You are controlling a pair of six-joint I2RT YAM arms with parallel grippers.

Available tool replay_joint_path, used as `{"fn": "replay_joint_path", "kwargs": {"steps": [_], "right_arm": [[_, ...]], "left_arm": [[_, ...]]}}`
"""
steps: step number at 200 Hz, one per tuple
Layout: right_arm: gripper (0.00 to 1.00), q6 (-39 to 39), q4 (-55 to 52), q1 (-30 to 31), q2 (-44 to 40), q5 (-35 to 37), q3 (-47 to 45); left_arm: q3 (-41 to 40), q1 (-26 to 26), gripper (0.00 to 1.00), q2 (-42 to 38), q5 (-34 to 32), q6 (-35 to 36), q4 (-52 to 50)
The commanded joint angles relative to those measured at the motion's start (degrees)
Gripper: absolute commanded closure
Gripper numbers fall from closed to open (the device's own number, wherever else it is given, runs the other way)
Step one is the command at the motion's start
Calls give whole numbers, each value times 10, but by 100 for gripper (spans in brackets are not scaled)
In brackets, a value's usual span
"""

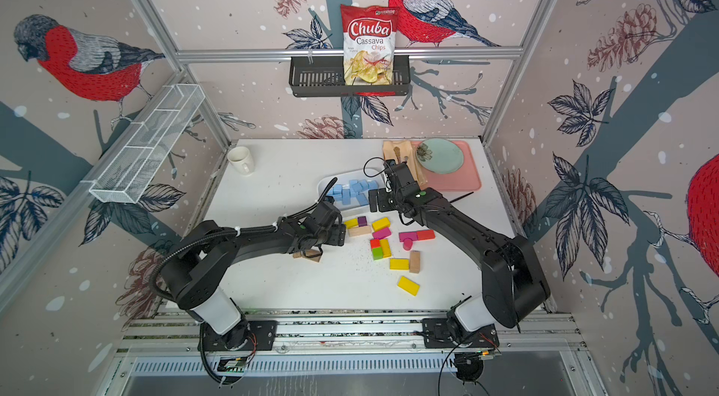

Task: Pick out the blue building blocks
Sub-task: Pick up the building block from the center of the board.

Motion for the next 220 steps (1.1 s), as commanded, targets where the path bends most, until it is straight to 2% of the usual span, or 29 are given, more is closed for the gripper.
{"fn": "replay_joint_path", "kwargs": {"steps": [1, 184, 220], "right_arm": [[1, 2, 13, -1, 0, -4, -2], [1, 3, 14, -6, 5, -8, -4], [1, 2, 15, -6, 8, -9, -2]], "left_arm": [[4, 6, 17, 7, -15, -11, -6], [31, 22, 17, 52, 11, -26, 32], [25, 24, 26, 46, 5, -30, 29]]}}
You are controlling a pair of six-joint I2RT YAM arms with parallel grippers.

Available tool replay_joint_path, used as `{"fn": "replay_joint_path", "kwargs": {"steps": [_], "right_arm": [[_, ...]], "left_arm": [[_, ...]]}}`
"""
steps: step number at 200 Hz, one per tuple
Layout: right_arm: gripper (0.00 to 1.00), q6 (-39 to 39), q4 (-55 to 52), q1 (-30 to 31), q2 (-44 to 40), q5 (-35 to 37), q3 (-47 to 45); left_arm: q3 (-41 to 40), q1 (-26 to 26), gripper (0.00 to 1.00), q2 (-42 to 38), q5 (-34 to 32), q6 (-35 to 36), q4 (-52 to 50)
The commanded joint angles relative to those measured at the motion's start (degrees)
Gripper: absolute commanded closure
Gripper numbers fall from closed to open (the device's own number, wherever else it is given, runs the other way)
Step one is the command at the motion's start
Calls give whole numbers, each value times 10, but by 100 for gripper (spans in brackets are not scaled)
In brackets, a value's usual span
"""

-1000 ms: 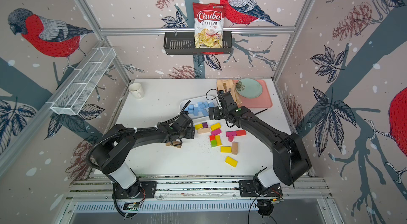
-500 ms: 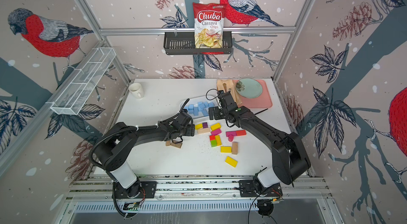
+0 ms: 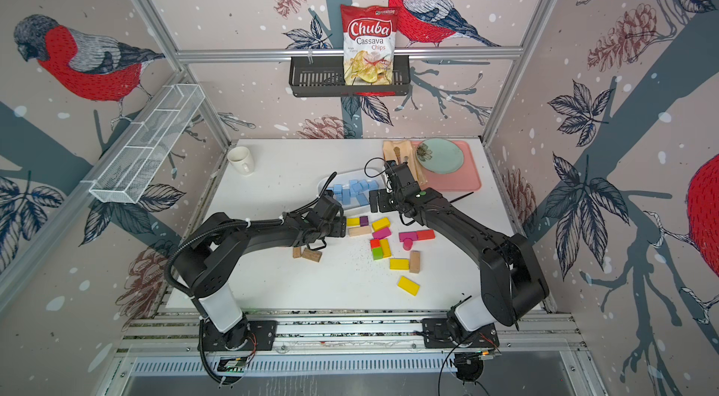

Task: Pick out the blue building blocks
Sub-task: Pick up the building block from the center of the board.

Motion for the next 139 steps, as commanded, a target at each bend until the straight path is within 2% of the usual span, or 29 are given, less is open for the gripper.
{"fn": "replay_joint_path", "kwargs": {"steps": [1, 58, 139], "right_arm": [[1, 3, 11, 0, 2, -3, 3], [1, 4, 11, 0, 2, -3, 2], [1, 3, 11, 0, 4, -5, 5]], "left_arm": [[-7, 1, 26, -2, 8, -17, -13], [-34, 6, 42, -32, 2, -18, -15], [-34, 8, 45, -30, 16, -5, 12]]}}
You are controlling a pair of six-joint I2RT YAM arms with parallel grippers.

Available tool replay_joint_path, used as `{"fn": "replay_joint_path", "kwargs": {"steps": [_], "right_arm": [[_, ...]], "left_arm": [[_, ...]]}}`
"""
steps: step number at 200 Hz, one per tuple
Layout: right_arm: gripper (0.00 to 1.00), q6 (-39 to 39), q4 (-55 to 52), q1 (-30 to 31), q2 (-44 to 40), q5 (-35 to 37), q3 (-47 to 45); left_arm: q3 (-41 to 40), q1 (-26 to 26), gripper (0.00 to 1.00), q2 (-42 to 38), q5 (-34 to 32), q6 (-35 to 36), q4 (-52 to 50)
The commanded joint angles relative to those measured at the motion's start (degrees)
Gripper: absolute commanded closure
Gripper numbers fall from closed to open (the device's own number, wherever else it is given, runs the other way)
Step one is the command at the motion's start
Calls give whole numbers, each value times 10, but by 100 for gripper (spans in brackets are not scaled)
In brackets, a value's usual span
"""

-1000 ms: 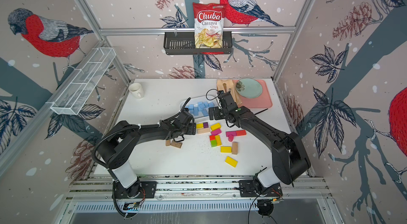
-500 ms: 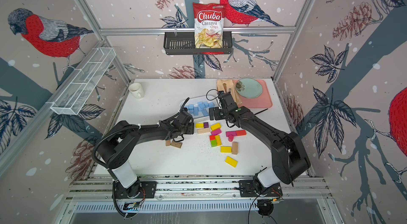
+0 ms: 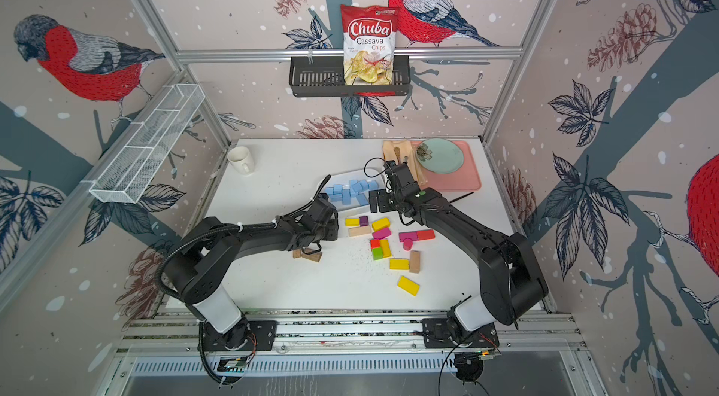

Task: Pick out the blue building blocks
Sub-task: Pick up the building block from the center of the board.

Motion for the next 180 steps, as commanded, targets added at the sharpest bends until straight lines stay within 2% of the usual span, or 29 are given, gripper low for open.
{"fn": "replay_joint_path", "kwargs": {"steps": [1, 31, 97, 149, 180], "right_arm": [[1, 3, 10, 0, 1, 0, 4], [1, 3, 9, 0, 2, 0, 4], [1, 2, 7, -1, -1, 0, 5], [1, -5, 5, -1, -1, -16, 7], [1, -27, 4, 0, -7, -57, 2]], "left_arm": [[6, 0, 45, 5, 7, 4, 11], [18, 1, 46, 16, 5, 14, 8], [26, 1, 55, 22, -1, 25, 4], [22, 1, 66, 20, -2, 23, 5], [17, 1, 75, 13, -2, 22, 6]]}}
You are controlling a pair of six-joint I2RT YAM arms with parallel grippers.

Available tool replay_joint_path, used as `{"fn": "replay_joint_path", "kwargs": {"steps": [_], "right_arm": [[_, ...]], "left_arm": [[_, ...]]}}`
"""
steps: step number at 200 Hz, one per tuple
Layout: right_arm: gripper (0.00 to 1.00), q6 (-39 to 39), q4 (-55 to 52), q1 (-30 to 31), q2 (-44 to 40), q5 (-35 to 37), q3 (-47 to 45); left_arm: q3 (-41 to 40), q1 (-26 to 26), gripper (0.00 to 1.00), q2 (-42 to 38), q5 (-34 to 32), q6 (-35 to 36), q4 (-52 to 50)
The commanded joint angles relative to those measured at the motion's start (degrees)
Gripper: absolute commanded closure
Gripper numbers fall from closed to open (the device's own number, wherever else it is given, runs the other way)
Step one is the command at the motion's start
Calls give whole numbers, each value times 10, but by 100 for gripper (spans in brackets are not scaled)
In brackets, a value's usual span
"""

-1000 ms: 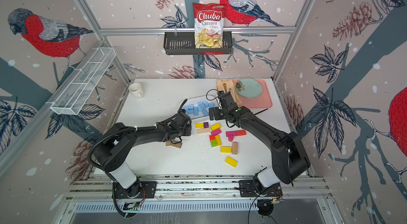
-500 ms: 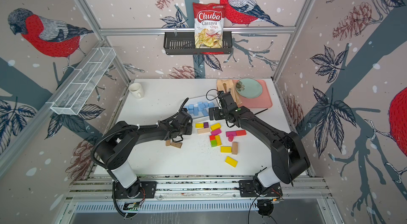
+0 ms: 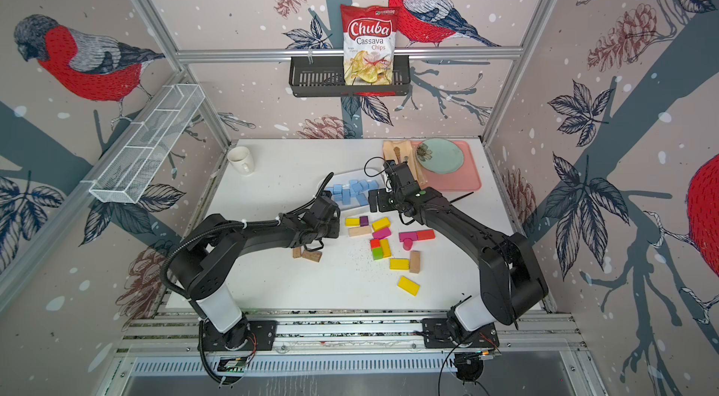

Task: Pick out the blue building blocks
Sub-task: Pick up the building block from the center of the board.

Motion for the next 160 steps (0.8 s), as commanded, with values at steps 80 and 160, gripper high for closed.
{"fn": "replay_joint_path", "kwargs": {"steps": [80, 160], "right_arm": [[1, -79, 3, 33, -43, -71, -16], [0, -113, 31, 62, -99, -99, -39]], "left_arm": [[-22, 1, 93, -52, 4, -9, -1], [-39, 1, 100, -168, -3, -14, -14]]}}
